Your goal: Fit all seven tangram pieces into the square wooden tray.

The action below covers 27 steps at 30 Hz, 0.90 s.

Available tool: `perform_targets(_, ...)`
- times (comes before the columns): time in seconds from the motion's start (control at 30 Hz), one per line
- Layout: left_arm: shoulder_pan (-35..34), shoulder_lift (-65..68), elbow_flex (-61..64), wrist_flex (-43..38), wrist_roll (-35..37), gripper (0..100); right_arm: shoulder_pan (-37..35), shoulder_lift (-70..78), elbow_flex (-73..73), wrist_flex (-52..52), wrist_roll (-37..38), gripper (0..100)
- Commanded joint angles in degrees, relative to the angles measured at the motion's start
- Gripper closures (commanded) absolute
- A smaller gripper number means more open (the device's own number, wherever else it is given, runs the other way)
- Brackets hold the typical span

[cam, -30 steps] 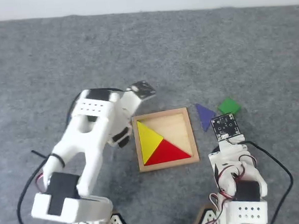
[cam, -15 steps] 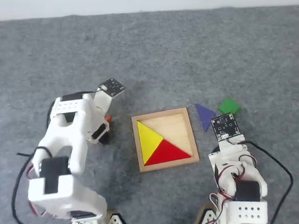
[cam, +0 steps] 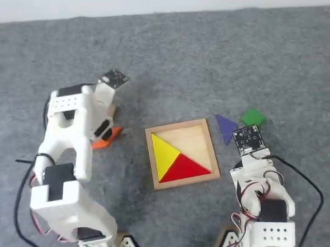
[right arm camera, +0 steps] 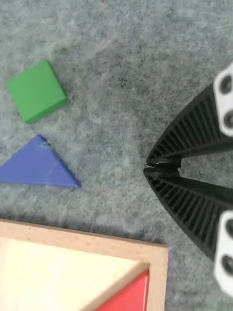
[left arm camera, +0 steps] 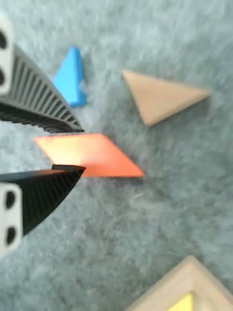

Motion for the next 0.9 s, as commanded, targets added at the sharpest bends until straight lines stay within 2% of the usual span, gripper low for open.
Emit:
perform_targets(0.0, -0.53, -0.53, -6.29, 4.4, -0.35, 88, 0.31, -0.92, 0.88, -0.22, 0.53, 98.9)
perform_targets(0.13, -0.62, -0.44, -6.37, 4.22, 0.18, 84, 0.31, -0.92, 0.88, -0.22, 0.53, 98.9)
perform_targets(0.3, -0.62, -0.18, -6.37, 2.11, 4.13, 81, 0.31, -0.92, 0.88, -0.22, 0.53, 98.9)
perform_targets(0.67, -0.62, 11.52, -6.73, -1.76, 4.22, 80, 0.31, -0.92, 0.88, -0.13, 0.53, 98.9)
perform_targets(0.73, -0.62, 11.25, -6.73, -1.49, 4.22, 83, 0.31, -0.92, 0.88, -0.13, 0.53, 98.9)
perform_targets(0.87, -0.53, 10.99, -6.37, -0.7, 4.22, 96, 0.31, -0.92, 0.88, -0.13, 0.53, 98.9)
